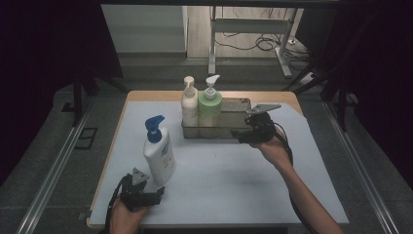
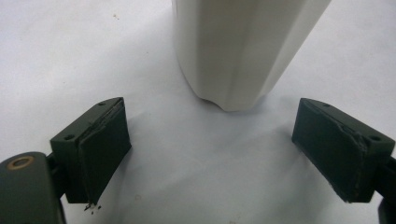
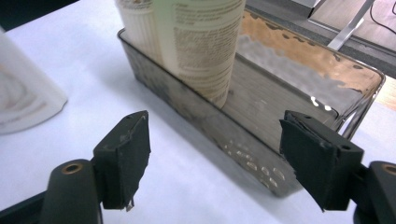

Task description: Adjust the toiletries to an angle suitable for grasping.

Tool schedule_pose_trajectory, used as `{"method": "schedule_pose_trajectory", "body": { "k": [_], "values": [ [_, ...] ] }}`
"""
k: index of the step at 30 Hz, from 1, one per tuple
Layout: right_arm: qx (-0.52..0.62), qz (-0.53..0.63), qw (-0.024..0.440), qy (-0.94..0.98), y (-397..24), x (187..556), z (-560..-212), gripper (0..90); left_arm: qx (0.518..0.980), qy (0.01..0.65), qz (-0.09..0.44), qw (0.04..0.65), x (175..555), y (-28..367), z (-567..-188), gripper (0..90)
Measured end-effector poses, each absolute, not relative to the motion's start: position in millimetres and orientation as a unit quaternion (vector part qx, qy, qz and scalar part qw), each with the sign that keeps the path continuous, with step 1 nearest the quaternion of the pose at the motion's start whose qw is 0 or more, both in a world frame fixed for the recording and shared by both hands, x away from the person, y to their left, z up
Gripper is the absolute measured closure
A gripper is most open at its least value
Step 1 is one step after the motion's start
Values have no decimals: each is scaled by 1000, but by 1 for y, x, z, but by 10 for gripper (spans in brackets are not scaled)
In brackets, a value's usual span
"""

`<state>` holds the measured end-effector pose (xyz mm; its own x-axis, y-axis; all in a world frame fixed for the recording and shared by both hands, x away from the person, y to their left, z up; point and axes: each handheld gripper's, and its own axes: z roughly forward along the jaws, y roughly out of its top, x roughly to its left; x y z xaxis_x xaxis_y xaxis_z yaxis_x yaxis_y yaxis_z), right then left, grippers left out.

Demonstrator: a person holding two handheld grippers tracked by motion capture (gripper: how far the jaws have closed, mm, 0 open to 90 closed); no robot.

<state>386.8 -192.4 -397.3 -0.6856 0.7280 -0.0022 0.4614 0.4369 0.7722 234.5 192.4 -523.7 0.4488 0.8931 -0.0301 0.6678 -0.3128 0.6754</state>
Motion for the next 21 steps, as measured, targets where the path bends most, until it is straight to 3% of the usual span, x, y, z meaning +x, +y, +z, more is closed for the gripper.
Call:
{"method": "schedule_pose_trajectory", "body": {
  "k": [11, 15, 21],
  "values": [
    [341, 381, 161, 844, -206, 352, -401, 122, 791, 493, 178, 316, 235, 193, -524, 108],
    [344, 378, 159, 845, -213, 341, -406, 40, 790, 494, 178, 316, 235, 192, -524, 107],
    [353, 377, 158, 842, -228, 324, -417, 0, 791, 494, 178, 315, 235, 192, -524, 107]
  ]
}}
